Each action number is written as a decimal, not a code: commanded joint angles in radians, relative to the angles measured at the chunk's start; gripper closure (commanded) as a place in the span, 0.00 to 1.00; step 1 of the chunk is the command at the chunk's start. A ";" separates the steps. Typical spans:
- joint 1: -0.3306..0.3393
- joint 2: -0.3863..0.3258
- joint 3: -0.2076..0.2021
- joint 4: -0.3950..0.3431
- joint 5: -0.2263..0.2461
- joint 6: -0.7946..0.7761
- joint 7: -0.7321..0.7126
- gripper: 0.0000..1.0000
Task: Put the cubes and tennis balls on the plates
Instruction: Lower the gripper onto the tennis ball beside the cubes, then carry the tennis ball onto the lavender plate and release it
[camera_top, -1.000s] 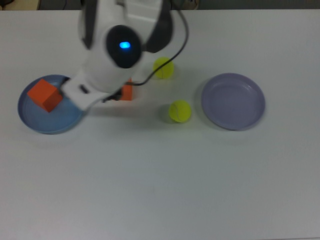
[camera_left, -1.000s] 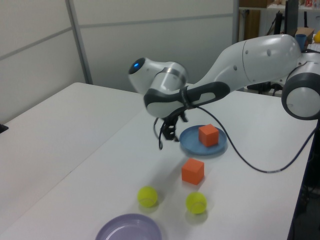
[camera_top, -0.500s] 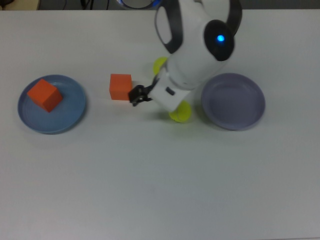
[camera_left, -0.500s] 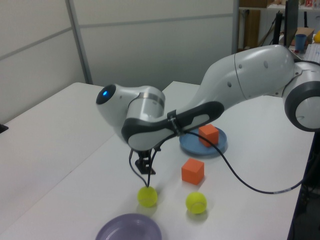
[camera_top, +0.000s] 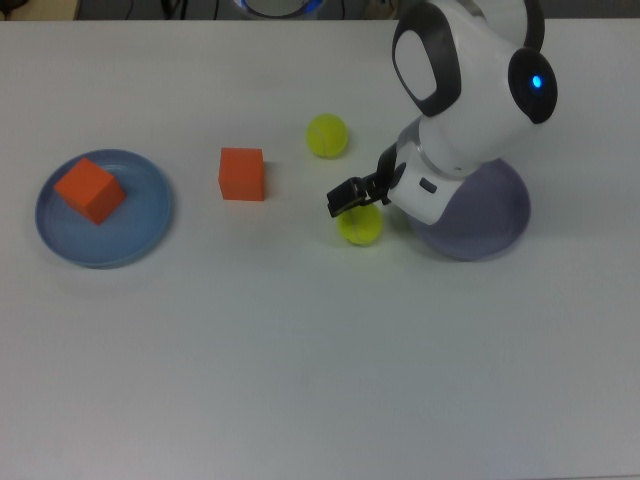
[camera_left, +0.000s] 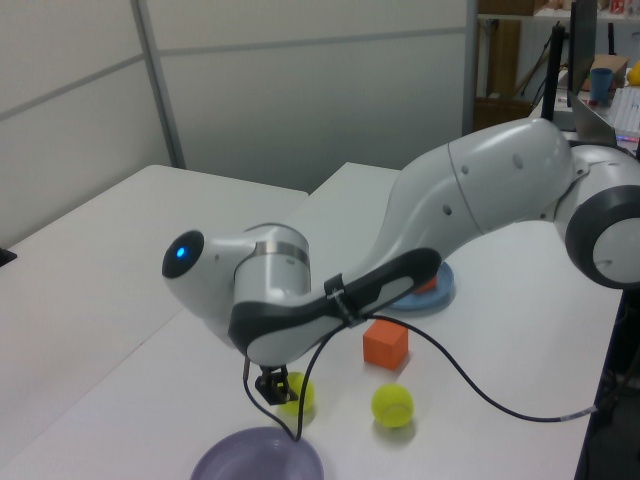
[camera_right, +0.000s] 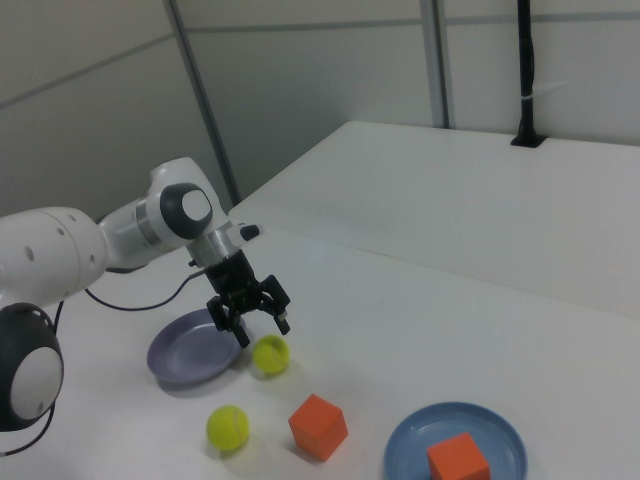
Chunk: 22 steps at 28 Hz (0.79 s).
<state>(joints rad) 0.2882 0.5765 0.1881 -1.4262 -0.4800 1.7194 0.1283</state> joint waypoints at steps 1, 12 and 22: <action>0.005 0.031 -0.004 -0.013 -0.043 0.068 0.033 0.00; 0.008 0.051 -0.004 -0.025 -0.066 0.072 0.034 0.90; 0.011 0.029 0.031 -0.013 -0.054 0.068 0.051 1.00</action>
<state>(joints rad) 0.2925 0.6419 0.1887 -1.4265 -0.5332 1.7765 0.1503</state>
